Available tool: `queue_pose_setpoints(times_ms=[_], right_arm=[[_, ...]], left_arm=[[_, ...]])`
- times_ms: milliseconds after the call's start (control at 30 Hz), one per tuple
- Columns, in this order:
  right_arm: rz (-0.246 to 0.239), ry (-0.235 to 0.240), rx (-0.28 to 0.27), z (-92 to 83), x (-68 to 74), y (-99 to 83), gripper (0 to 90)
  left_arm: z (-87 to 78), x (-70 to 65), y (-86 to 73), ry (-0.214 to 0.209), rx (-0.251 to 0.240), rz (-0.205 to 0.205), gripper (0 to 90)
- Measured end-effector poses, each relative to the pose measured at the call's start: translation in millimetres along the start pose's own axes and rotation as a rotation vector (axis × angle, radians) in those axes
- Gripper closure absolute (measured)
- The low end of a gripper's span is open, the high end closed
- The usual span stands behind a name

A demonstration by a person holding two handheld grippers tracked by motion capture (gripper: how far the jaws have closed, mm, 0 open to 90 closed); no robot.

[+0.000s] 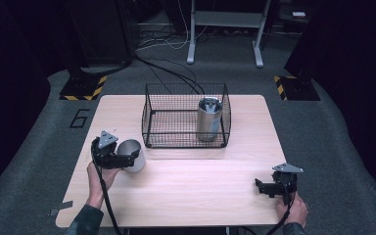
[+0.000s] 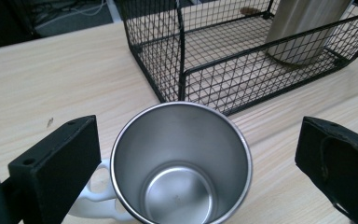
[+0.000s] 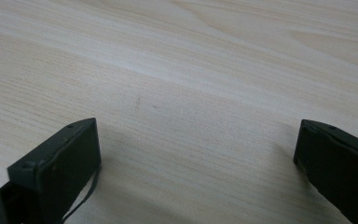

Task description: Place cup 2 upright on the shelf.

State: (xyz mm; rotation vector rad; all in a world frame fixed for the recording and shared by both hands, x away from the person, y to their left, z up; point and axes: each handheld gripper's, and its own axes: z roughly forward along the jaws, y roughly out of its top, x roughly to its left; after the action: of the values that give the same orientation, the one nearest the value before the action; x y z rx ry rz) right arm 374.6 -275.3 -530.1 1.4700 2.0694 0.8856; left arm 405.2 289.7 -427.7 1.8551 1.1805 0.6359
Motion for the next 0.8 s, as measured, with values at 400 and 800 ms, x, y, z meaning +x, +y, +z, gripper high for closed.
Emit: queue_pose_setpoints(times_ms=[400, 800], right_arm=[[-0.001, 0.000, 0.000, 0.0, 0.0, 0.0, 0.0], [-0.001, 0.000, 0.000, 0.0, 0.0, 0.0, 0.0]], left_arm=[[20.9, 4.1, -4.9, 0.001, 0.055, 0.014, 0.0], [34.2, 3.2, -9.4, 0.009, 0.086, 0.030, 2.0]])
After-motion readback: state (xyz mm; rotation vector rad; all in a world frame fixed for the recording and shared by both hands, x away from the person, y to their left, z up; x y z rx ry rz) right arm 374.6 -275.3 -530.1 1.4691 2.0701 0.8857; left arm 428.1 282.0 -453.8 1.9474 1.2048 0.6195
